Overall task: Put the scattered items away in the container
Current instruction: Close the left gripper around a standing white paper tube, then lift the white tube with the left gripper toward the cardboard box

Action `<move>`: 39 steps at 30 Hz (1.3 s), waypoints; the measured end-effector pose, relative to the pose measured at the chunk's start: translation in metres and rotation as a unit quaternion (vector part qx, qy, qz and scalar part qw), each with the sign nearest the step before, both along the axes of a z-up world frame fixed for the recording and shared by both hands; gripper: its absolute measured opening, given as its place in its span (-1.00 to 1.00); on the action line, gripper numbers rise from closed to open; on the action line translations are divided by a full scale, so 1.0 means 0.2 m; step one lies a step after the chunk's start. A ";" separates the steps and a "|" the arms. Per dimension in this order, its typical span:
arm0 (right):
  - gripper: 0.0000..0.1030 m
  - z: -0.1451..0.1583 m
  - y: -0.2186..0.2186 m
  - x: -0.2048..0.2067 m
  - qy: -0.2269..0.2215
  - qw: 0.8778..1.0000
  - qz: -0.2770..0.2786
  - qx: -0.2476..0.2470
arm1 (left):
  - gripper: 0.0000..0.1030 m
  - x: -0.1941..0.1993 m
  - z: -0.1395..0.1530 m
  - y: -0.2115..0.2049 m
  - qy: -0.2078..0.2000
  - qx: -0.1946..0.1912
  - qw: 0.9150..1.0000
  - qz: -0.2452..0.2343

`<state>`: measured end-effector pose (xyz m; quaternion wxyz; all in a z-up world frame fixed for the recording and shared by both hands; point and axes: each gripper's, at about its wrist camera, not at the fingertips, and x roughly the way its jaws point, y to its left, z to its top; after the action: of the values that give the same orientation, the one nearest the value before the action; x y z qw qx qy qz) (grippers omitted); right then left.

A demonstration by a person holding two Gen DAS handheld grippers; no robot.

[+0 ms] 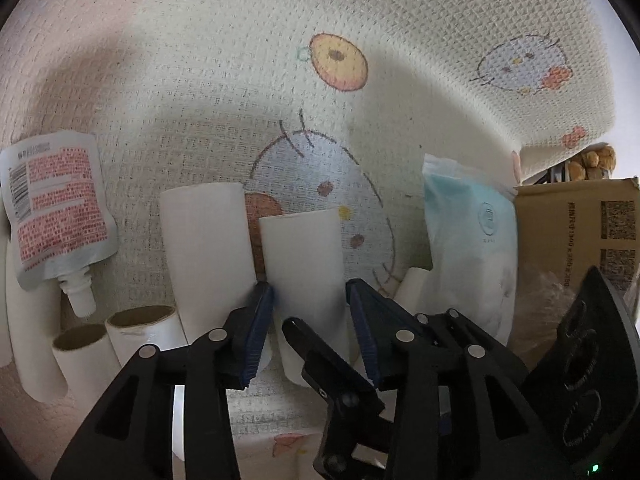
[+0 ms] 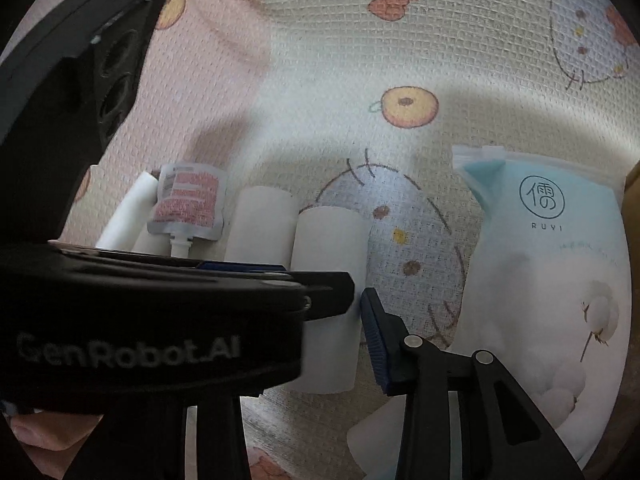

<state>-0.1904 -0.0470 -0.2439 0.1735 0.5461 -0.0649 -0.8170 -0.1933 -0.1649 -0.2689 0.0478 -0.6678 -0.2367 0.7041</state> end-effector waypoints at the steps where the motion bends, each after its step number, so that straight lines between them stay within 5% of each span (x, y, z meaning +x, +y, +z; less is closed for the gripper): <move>1: -0.32 0.00 0.01 0.00 0.003 1.000 0.000 -0.002 | -0.14 0.00 0.00 0.00 -0.005 0.001 1.000 0.005; 5: -0.32 -0.01 0.02 0.01 0.012 1.000 -0.002 -0.002 | -0.14 -0.02 -0.01 -0.03 -0.018 0.000 0.999 0.032; 16: -0.31 -0.01 0.01 0.01 -0.002 1.000 0.007 -0.017 | -0.17 0.07 0.01 -0.07 -0.002 -0.018 1.000 0.011; 22: -0.27 -0.03 0.00 0.01 -0.014 0.999 0.016 -0.043 | -0.18 0.15 0.00 -0.18 0.018 0.017 0.999 0.039; 28: -0.21 -0.03 -0.01 -0.02 -0.022 0.999 0.011 -0.043 | -0.22 0.17 0.01 -0.16 0.036 0.014 0.998 0.042; 39: -0.21 0.10 0.03 0.02 -0.005 0.996 -0.005 -0.091 | -0.25 0.25 0.21 -0.12 0.124 -0.019 0.992 0.023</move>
<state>-0.1871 -0.0416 -0.2241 0.2183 0.5317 -0.1420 -0.8059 -0.1443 -0.1888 -0.2264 0.0473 -0.5708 -0.2307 0.7866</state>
